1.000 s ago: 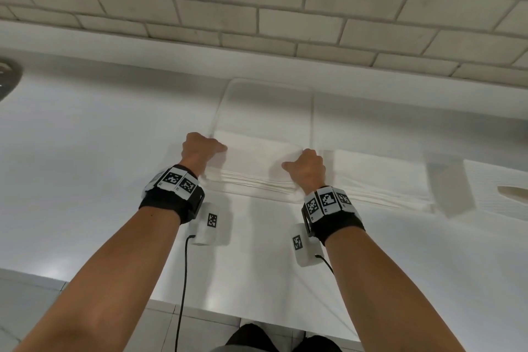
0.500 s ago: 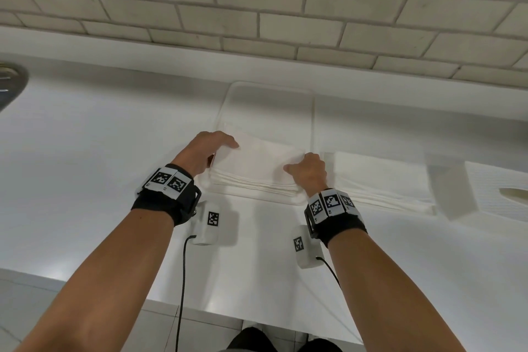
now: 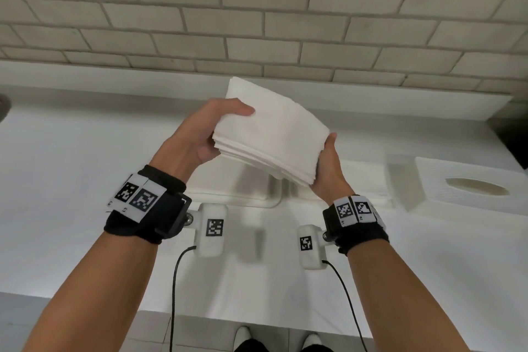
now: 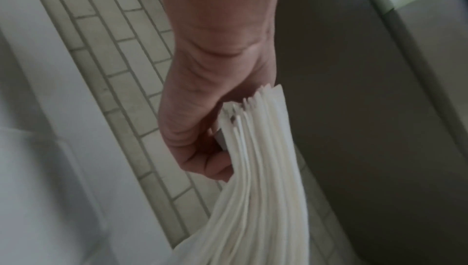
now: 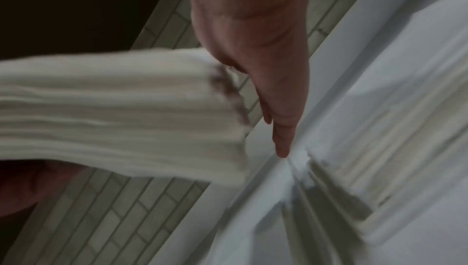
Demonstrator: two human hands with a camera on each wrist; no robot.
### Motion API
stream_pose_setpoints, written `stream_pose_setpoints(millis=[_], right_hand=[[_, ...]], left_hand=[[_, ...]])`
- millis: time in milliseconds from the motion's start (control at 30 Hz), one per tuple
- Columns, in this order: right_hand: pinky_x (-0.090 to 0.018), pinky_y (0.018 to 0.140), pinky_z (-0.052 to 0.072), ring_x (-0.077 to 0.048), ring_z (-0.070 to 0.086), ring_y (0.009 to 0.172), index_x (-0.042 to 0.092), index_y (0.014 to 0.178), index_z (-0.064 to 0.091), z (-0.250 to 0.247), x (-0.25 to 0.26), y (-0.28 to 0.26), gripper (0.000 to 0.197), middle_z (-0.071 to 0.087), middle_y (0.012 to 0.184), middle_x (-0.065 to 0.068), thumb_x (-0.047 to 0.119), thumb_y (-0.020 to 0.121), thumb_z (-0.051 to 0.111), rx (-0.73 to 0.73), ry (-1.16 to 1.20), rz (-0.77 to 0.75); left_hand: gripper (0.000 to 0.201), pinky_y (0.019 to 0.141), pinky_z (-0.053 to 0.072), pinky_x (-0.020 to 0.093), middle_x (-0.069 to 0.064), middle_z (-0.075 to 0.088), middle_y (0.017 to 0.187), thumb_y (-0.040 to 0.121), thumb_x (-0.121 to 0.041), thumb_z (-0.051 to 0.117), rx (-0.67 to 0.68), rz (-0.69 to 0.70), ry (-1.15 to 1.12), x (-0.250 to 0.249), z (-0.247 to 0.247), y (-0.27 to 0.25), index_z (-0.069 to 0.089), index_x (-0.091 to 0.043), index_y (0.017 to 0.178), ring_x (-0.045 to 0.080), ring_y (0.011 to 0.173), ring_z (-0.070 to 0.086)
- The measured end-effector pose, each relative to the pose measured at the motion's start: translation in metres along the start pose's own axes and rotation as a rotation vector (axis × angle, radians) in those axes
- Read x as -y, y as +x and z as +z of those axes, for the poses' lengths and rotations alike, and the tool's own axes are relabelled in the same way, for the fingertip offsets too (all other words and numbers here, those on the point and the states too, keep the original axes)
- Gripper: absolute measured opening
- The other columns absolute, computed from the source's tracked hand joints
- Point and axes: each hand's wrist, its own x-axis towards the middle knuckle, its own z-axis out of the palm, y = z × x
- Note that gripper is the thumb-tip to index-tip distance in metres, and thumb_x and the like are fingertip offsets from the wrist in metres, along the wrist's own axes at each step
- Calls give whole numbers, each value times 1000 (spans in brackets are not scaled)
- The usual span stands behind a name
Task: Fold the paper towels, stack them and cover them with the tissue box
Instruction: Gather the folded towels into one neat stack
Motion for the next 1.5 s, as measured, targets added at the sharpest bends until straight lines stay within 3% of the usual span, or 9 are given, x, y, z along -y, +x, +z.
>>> stream_pose_setpoints(millis=[300, 433, 567, 700, 900, 1100, 1200, 1367, 1500], right_hand=[[-48, 97, 51, -32, 66, 111, 11, 119, 69, -93, 21, -41, 95, 68, 123, -14, 85, 79, 25, 253, 89, 152], [-41, 99, 49, -27, 65, 114, 6, 124, 63, -125, 11, -51, 47, 67, 125, -13, 40, 93, 57, 279, -184, 175], [-30, 88, 56, -24, 68, 105, 1, 124, 59, -157, -10, -51, 38, 69, 119, -13, 5, 88, 66, 184, -454, 154], [-31, 83, 56, -24, 69, 104, 5, 120, 63, -182, -21, -56, 40, 73, 110, -7, 4, 81, 72, 86, -537, -14], [-24, 87, 51, -13, 65, 101, 18, 111, 67, -204, -34, -64, 44, 72, 106, 1, -5, 74, 76, 147, -524, -216], [-38, 98, 53, -19, 63, 114, 11, 126, 58, -215, -38, -71, 52, 66, 123, -9, -13, 81, 65, 195, -584, -188], [-34, 99, 51, -18, 62, 118, 12, 128, 58, -217, -38, -71, 54, 67, 124, -6, -3, 78, 71, 224, -625, -210], [-30, 101, 48, -15, 60, 121, 14, 127, 60, -218, -39, -70, 43, 67, 125, 0, -1, 87, 61, 212, -705, -272], [-26, 91, 53, -13, 67, 110, 17, 120, 66, -203, -14, -72, 40, 72, 116, 2, -5, 87, 61, 91, -579, -341]], left_hand=[[21, 69, 58, 32, 8, 73, 96, 75, -10, 71, -9, -173, -120, 61, 22, 13, 69, -13, 96, 28, 82, 72], [14, 73, 56, 34, 11, 70, 97, 78, -10, 69, -13, -321, -56, 115, 31, 18, 68, -10, 92, 29, 81, 70], [23, 73, 56, 32, 16, 70, 108, 86, -1, 59, 90, -397, 48, 156, 44, 16, 66, 1, 108, 29, 90, 70], [41, 98, 50, 40, 13, 68, 122, 85, 6, 64, 88, -231, 155, 182, 53, 16, 60, -3, 124, 31, 114, 63], [48, 77, 47, 21, -2, 65, 98, 75, 13, 72, 50, 97, 309, 207, 58, 11, 59, -24, 103, 12, 92, 59], [53, 81, 48, 28, -6, 63, 102, 69, -4, 73, 128, 96, 368, 217, 57, 8, 54, -31, 110, 11, 95, 58], [53, 87, 46, 35, -2, 62, 110, 72, -8, 71, 140, 71, 378, 217, 54, 10, 51, -33, 114, 14, 102, 57], [44, 93, 46, 19, -9, 64, 119, 89, 1, 64, 145, 105, 395, 215, 54, 8, 53, -28, 121, 7, 111, 59], [42, 94, 50, 32, 2, 67, 115, 83, 8, 62, -9, 149, 282, 190, 65, 16, 61, -20, 114, 19, 109, 63]])
